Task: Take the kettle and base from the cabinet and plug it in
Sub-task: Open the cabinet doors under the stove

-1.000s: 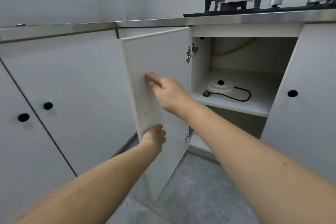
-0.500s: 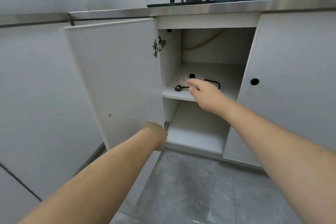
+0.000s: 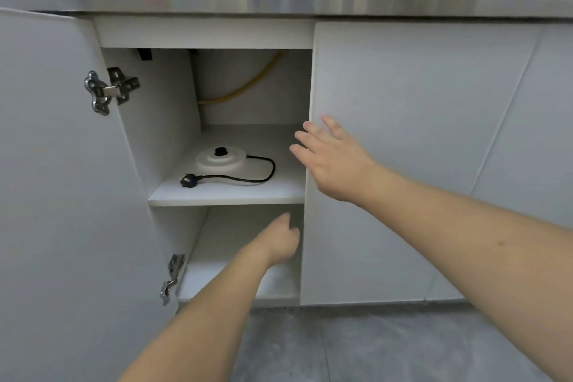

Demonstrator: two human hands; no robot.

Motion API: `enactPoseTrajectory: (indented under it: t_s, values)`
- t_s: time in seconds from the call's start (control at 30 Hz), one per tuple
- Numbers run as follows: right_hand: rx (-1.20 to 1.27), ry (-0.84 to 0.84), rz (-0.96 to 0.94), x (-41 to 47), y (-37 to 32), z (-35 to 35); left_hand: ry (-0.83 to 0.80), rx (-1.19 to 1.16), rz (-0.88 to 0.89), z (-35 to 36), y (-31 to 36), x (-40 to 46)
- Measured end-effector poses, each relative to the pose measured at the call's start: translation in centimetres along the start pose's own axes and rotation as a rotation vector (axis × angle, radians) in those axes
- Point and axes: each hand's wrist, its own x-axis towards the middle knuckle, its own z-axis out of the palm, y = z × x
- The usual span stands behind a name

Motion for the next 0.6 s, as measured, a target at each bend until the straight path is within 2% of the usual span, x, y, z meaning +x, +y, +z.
enactPoseTrajectory:
  t_s: [0.1,0.2,0.27,0.37,0.47,0.6]
  values:
    - [-0.143,-0.06,0.011,1.2,0.6,0.1,-0.043,-0.32,0.025,1.5,1.3,2.5]
    - [-0.254,-0.094,-0.007,1.6,0.1,-0.5,0.026,-0.426,0.078,3.3,0.7,3.1]
    - [-0.266,-0.046,-0.023,1.3,-0.6,-1.1,0.132,-0.374,0.128,4.2,-0.6,2.7]
    - [-0.257,-0.024,-0.063,0.3,-1.3,-2.6,0.157,-0.18,0.218,4.9,-2.1,0.5]
    - [-0.319,-0.129,-0.049,-1.5,-2.4,-5.3,0.138,-0.068,0.245,5.6,-2.0,-2.9]
    - [-0.239,-0.276,0.032,-5.2,-3.1,-8.8,0.063,-0.004,0.322,7.8,-0.4,-8.2]
